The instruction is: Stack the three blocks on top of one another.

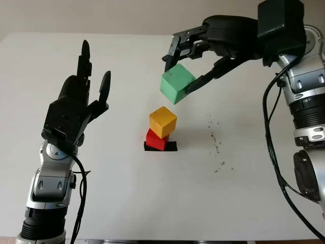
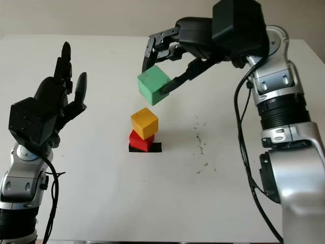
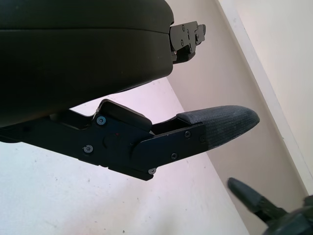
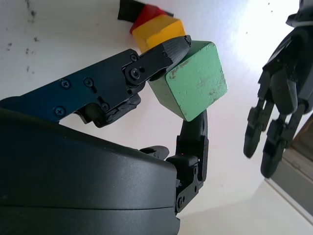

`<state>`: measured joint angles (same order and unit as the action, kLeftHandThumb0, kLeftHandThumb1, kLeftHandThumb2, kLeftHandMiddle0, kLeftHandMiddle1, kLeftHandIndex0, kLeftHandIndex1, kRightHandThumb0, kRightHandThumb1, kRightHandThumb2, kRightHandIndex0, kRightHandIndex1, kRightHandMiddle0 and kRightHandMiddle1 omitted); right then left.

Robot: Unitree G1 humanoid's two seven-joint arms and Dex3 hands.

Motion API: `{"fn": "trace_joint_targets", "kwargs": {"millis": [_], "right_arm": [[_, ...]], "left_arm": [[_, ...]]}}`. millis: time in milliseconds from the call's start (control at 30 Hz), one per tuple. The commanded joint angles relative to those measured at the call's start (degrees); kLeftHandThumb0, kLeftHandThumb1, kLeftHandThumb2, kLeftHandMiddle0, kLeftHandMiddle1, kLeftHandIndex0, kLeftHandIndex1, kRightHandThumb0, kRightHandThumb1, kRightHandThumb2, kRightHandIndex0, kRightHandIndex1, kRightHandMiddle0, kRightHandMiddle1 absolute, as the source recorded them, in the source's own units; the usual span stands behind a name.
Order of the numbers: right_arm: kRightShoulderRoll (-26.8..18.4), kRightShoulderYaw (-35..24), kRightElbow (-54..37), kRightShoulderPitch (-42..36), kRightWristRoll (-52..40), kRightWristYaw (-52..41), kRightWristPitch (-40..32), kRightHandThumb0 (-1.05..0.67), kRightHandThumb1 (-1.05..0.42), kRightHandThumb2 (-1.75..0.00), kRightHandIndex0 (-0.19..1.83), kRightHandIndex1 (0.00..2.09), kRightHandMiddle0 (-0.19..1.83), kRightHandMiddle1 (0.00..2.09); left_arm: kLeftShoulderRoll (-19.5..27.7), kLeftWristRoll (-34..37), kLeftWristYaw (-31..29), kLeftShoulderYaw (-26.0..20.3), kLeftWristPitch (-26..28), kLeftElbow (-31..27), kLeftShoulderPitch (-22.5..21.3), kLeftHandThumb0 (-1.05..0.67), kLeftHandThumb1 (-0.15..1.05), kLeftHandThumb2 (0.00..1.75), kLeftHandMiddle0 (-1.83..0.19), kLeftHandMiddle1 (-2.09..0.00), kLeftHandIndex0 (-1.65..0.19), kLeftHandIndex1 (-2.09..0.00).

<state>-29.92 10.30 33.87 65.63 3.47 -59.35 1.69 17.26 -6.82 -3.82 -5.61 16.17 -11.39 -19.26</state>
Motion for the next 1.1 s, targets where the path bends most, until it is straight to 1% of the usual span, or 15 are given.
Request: {"fn": "trace_joint_targets", "kwargs": {"millis": [0, 233, 433, 667, 900, 1067], "right_arm": [[1.11, 0.33, 0.31, 0.37, -0.35, -0.25, -1.28, -0.49, -0.90, -0.05, 0.36, 0.07, 0.42, 1.48], [3.44, 1.84, 1.53, -1.19, 0.24, -0.22, -4.21, -0.53, -0.90, -0.05, 0.37, 0.07, 0.44, 1.46], [4.75, 1.44, 2.03, -3.52, -0.29, 0.52, -3.70, -0.51, -0.90, -0.05, 0.33, 0.04, 0.44, 1.43], [5.27, 1.72, 1.38, -4.71, 0.28, 1.32, -4.33, -0.50, -0.91, -0.05, 0.34, 0.05, 0.44, 1.42], [5.43, 1.89, 3.17, -5.13, 1.09, 3.04, -1.22, -0.52, -0.91, -0.05, 0.33, 0.05, 0.43, 1.42], [5.91, 1.78, 5.57, -4.79, 1.21, 4.05, 1.78, -0.51, -0.91, -0.05, 0.32, 0.04, 0.43, 1.42]], "left_arm": [[0.02, 0.03, 0.27, -0.51, -0.68, 0.41, 0.00, -0.83, 1.05, 0.73, 0.19, 0.00, 0.19, 0.00], [-0.09, 0.18, 0.38, -0.55, -0.49, 0.55, -0.54, -0.84, 1.05, 0.72, 0.19, 0.00, 0.19, 0.00], [-0.26, 0.22, 0.62, -0.46, -0.14, 0.23, -0.44, -0.84, 1.05, 0.71, 0.19, 0.00, 0.19, -0.01], [0.13, -0.28, 0.47, -0.27, -0.29, 0.23, -0.48, -0.83, 1.05, 0.73, 0.19, 0.00, 0.19, 0.00], [0.04, -0.44, 0.40, -0.21, -0.83, 0.30, 0.15, -0.83, 1.05, 0.73, 0.19, 0.00, 0.19, 0.00], [0.17, 0.07, -0.05, -0.43, -1.21, 0.70, -0.24, -0.83, 1.05, 0.73, 0.19, 0.00, 0.19, 0.00]]}}
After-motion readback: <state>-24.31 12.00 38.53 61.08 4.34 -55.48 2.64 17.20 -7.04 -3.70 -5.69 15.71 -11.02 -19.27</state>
